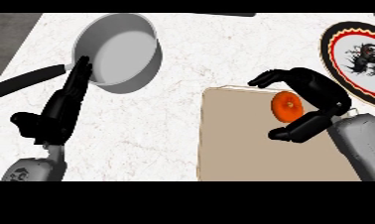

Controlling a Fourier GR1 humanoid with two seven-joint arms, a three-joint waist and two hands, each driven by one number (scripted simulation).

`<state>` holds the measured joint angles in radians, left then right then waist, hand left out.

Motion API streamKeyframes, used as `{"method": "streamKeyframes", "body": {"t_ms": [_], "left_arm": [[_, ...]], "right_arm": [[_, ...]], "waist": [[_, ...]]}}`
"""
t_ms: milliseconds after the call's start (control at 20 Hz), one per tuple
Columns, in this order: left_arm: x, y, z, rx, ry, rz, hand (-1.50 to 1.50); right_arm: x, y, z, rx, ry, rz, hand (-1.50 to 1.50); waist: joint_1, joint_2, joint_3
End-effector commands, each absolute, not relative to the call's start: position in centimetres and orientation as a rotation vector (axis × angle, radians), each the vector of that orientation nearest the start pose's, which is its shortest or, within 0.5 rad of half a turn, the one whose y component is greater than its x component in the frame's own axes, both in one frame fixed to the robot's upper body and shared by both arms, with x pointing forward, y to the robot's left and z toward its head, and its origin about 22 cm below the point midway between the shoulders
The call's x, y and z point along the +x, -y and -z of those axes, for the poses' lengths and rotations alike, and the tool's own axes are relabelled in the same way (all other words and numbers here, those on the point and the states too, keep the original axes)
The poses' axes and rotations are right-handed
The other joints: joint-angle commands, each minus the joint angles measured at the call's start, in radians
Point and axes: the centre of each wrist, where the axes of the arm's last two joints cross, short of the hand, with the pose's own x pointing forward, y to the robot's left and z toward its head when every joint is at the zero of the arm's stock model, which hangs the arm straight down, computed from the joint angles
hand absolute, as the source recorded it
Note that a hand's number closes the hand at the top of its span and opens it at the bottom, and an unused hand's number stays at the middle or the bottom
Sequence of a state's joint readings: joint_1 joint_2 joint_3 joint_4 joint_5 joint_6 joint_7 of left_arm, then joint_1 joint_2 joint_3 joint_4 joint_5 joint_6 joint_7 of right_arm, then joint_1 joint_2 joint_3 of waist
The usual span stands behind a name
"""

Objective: Pick the squash from the tray and place it in the plate

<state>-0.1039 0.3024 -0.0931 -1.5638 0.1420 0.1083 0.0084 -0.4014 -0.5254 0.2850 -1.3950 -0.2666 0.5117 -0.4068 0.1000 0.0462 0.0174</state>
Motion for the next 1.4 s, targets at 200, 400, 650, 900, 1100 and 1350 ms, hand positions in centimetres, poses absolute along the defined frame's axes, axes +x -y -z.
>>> {"method": "streamKeyframes", "body": {"t_ms": [200,400,650,900,1100,1350], "left_arm": [[26.8,-26.3,-2.3,0.099,1.490,0.131,0.00],[27.7,-26.1,-3.4,0.107,1.469,0.153,0.00],[28.0,-26.3,-3.6,0.119,1.455,0.143,0.00],[28.6,-26.5,-3.6,0.134,1.453,0.138,0.00],[28.8,-25.9,-3.0,0.137,1.446,0.138,0.00],[28.3,-27.5,-2.6,0.137,1.429,0.131,0.00]], "right_arm": [[35.2,30.5,-10.9,0.756,1.728,-1.210,-1.50],[36.2,30.8,-12.7,0.712,1.690,-1.352,-1.50],[36.7,30.8,-12.7,0.670,1.675,-1.473,-1.50],[37.2,30.0,-12.2,0.594,1.575,-1.668,-1.50],[37.5,29.0,-11.2,0.527,1.560,-1.834,-1.50],[38.0,29.8,-9.0,0.431,1.528,-1.975,-1.50]], "waist": [[-0.008,-0.001,-0.009],[-0.017,-0.007,-0.009],[-0.022,-0.012,-0.011],[-0.027,-0.011,-0.013],[-0.036,-0.016,-0.014],[-0.041,-0.020,-0.015]]}}
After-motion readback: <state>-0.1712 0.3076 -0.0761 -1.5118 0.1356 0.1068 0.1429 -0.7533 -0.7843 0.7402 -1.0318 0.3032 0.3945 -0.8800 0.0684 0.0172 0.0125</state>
